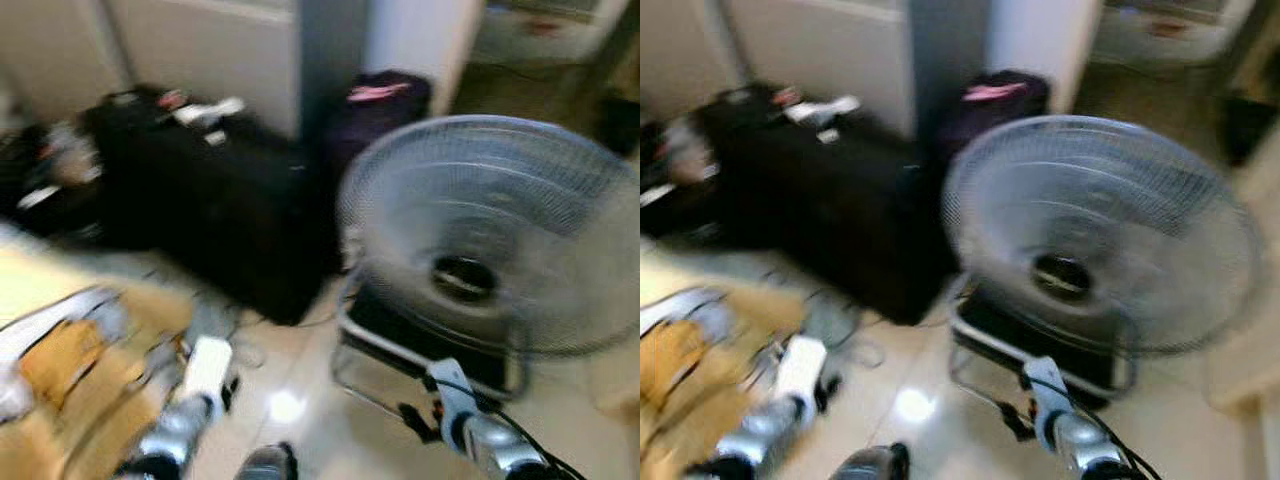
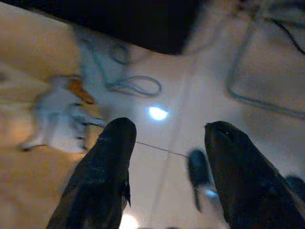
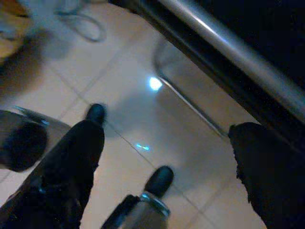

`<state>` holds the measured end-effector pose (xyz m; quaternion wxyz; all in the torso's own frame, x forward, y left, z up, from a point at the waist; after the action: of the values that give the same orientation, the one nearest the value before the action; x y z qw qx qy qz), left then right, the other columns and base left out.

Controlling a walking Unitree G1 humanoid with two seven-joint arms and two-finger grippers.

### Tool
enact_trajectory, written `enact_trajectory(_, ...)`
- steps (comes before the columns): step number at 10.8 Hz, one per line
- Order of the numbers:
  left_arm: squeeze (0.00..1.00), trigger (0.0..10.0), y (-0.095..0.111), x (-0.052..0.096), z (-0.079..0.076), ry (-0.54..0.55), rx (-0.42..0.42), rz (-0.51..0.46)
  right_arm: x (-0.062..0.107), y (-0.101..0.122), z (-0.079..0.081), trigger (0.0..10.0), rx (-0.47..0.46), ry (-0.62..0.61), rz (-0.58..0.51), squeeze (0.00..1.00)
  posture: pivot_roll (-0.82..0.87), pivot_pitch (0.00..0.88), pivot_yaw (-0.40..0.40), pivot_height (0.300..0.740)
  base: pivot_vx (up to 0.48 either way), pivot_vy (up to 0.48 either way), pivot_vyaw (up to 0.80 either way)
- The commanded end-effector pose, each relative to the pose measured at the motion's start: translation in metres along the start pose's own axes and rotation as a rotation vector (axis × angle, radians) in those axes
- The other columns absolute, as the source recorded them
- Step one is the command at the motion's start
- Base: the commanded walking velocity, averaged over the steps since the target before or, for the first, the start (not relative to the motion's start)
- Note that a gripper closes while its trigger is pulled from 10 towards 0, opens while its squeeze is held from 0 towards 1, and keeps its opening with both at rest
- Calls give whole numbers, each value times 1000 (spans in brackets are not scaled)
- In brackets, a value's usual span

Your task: Clean up the room

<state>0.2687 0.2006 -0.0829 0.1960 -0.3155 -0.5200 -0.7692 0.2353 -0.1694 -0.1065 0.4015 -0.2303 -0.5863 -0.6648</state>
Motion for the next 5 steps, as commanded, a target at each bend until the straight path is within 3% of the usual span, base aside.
enact_trajectory(1, 0, 10000, 11, -1, 1, -24, -21, -40, 0, 14, 1, 10000, 29, 36, -33, 1000, 53, 56, 30, 740, 0, 0, 800)
enact_trajectory(3, 0, 10000, 18, -1, -3, -84, -124, -57, 0, 19, 8, 10000, 65, 99, -38, 1000, 50, 58, 42, 740, 0, 0, 800)
enact_trajectory(4, 0, 10000, 18, -1, -2, -82, -139, -55, 1, 20, 4, 10000, 57, 85, -49, 1000, 49, 58, 43, 740, 0, 0, 800)
enact_trajectory(5, 0, 10000, 21, -1, 0, -69, -100, -66, 2, 20, 3, 10000, 47, 85, -55, 1000, 48, 57, 43, 740, 0, 0, 800)
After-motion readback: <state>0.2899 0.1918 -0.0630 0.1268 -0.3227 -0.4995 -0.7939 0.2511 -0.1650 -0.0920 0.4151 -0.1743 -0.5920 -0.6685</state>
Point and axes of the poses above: a point about 5 cm out from each wrist's last joint towards the gripper, its own x axis pointing back from the gripper into the wrist, its own y axis along the axis of the wrist's last joint, z = x × y, the point moved 5 cm from there along -x, pointing out of the wrist towards the gripper, and after that the axes turned 11 degrees about -x, right-handed, at the moved point
